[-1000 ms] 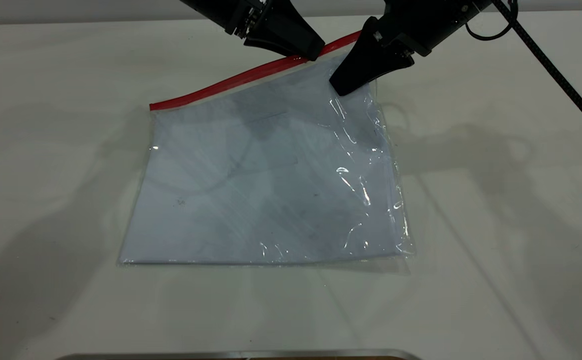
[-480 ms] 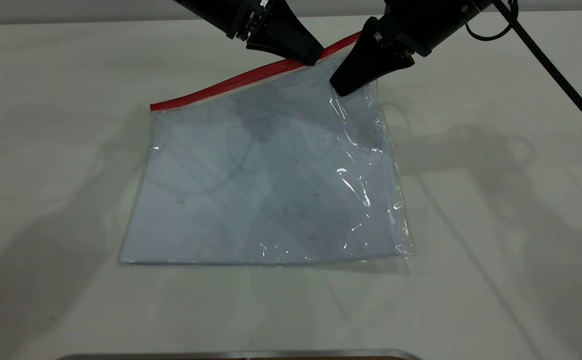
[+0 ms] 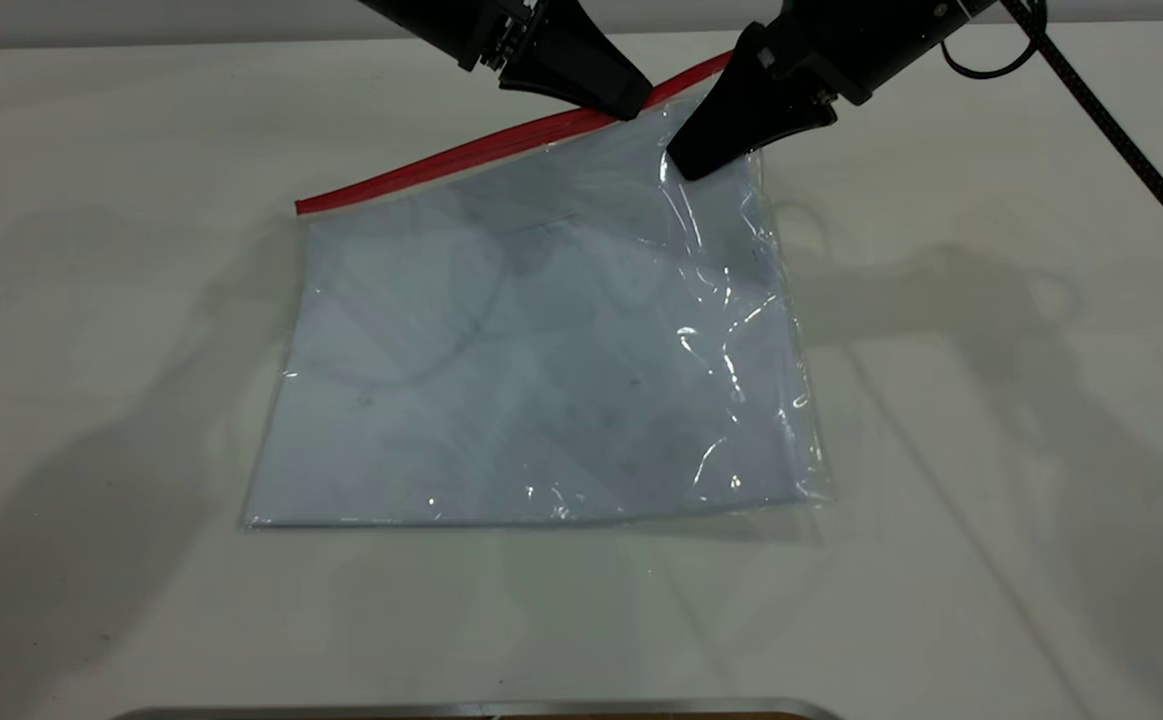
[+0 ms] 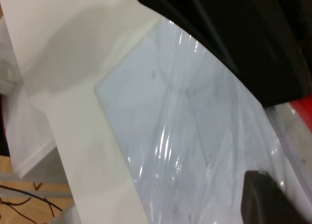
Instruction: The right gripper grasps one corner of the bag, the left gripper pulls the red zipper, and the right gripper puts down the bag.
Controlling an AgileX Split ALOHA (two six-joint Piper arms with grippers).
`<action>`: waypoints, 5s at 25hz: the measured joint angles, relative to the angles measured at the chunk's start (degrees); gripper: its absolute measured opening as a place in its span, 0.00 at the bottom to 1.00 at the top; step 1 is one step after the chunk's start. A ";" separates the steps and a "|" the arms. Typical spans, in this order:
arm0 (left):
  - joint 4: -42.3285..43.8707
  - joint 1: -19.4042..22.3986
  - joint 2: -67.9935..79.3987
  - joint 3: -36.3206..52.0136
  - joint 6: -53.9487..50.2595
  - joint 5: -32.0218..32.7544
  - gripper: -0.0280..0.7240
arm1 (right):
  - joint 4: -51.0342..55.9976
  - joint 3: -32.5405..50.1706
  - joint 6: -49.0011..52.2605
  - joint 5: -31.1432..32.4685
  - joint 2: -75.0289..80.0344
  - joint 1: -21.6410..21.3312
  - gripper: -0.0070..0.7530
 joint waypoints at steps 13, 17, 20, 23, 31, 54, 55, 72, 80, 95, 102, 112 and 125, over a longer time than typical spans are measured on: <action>0.42 4.54 -0.12 -0.25 0.21 1.62 0.12 | 6.13 0.00 -2.70 1.02 -2.51 -3.11 0.05; 2.42 5.94 -0.12 -0.43 0.21 2.11 0.12 | 6.68 0.00 -2.76 2.10 -2.61 -3.93 0.05; 4.58 7.57 -0.12 -0.43 0.23 1.93 0.12 | 6.99 0.00 -2.94 2.22 -2.79 -4.38 0.05; 5.49 8.98 -0.12 -0.43 0.23 1.93 0.12 | 7.44 0.00 -3.40 2.44 -3.21 -4.78 0.05; 10.73 12.45 -0.06 -0.43 -1.05 1.66 0.12 | 9.39 0.00 -3.93 3.33 -3.27 -6.80 0.05; 20.33 18.29 -0.35 -0.43 -7.97 0.68 0.14 | 11.19 0.00 -5.53 3.23 -3.27 -7.59 0.05; 19.84 18.29 -0.61 -0.43 -7.98 0.34 0.16 | 11.24 0.00 -5.53 3.09 -3.27 -7.66 0.05; 7.06 18.85 -16.26 -0.43 -10.91 5.74 0.64 | 15.01 -0.37 -7.37 -13.84 8.12 -4.15 0.18; 5.38 18.91 -27.36 -0.43 -17.97 5.74 0.64 | -14.39 -0.37 9.80 -29.15 3.96 -3.23 0.59; 18.59 18.91 -59.04 -0.43 -40.28 5.79 0.64 | -42.57 -0.37 52.75 11.90 -23.50 -3.28 0.61; 37.13 18.91 -72.86 4.27 -54.41 5.79 0.64 | -39.41 -0.31 56.24 17.71 -34.89 -3.28 0.61; 52.25 18.91 -93.95 35.22 -61.03 5.79 0.64 | -42.22 11.08 64.52 18.43 -58.26 0.57 0.57; 53.63 18.91 -120.94 69.99 -61.27 5.79 0.64 | -48.94 37.45 64.72 18.76 -92.27 0.67 0.56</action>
